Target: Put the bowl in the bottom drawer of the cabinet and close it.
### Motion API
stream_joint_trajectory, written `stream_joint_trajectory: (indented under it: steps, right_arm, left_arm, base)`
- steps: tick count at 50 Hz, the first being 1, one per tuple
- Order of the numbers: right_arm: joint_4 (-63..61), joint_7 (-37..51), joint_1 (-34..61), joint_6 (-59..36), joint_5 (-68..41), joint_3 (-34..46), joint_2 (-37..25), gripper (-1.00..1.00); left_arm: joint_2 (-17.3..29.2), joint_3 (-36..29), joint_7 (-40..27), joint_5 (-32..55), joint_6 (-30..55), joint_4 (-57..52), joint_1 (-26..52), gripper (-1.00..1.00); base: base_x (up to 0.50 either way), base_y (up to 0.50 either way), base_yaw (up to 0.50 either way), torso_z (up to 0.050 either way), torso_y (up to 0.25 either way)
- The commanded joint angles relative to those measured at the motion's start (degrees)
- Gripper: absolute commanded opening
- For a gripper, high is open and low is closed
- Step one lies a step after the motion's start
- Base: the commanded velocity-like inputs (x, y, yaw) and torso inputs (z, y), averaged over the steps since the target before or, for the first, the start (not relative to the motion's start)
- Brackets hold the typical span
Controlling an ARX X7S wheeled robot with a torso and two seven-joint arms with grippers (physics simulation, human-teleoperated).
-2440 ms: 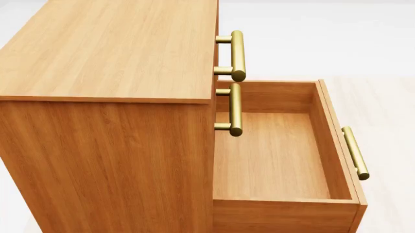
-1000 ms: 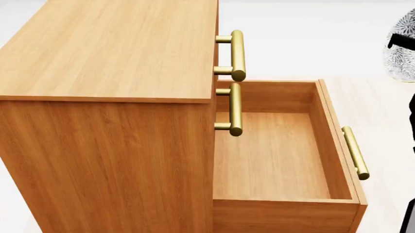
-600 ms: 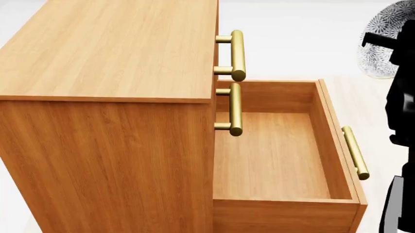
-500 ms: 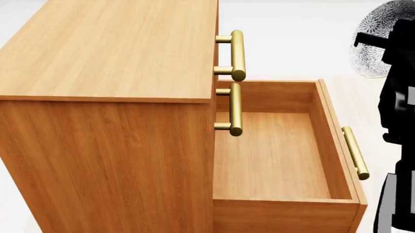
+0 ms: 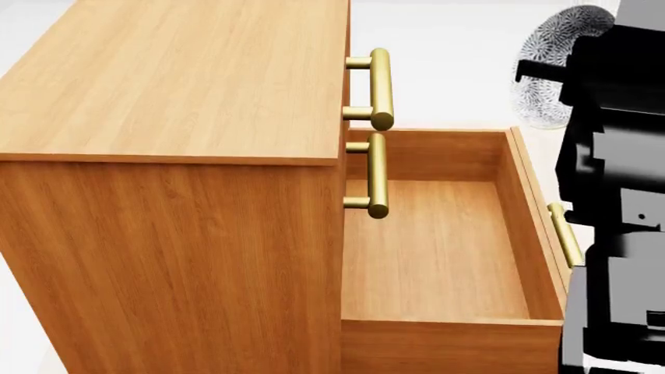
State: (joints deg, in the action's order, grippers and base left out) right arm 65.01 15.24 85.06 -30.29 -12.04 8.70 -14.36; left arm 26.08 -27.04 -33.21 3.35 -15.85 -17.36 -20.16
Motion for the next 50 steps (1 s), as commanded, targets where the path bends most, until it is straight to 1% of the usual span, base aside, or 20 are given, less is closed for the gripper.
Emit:
stream_joint_trajectory:
  steps: [1,14,34,50]
  right_arm:
    - [9.36,-1.95,3.67,4.75,1.33,0.9,2.31,-1.0]
    - [9.86,-4.71,3.46,2.29,1.96,-1.59,3.34,-1.0]
    - [9.92,-8.19,2.92,-1.94,4.9,-7.77,4.21,-1.0]
    - [9.91,-10.92,2.36,-2.69,7.45,-10.25,4.67,-1.0]
  left_arm:
    - [0.13,-0.07,-0.05,0.21,-0.28,0.16,0.08,1.0]
    - [0.27,-0.16,-0.19,0.31,-0.46,0.15,0.02,1.0]
    - [0.42,-0.39,-0.28,0.45,-0.39,0.19,0.25,1.0]
    - [0.46,-0.58,-0.41,0.47,-0.29,0.33,0.51,1.0]
  base:
    - [0.0,0.0,0.0,0.0,0.0]
    - [0.0,0.0,0.0,0.0,0.001]
    - [0.0,0.0,0.0,0.0,0.001]
    - [0.0,0.0,0.0,0.0,0.0]
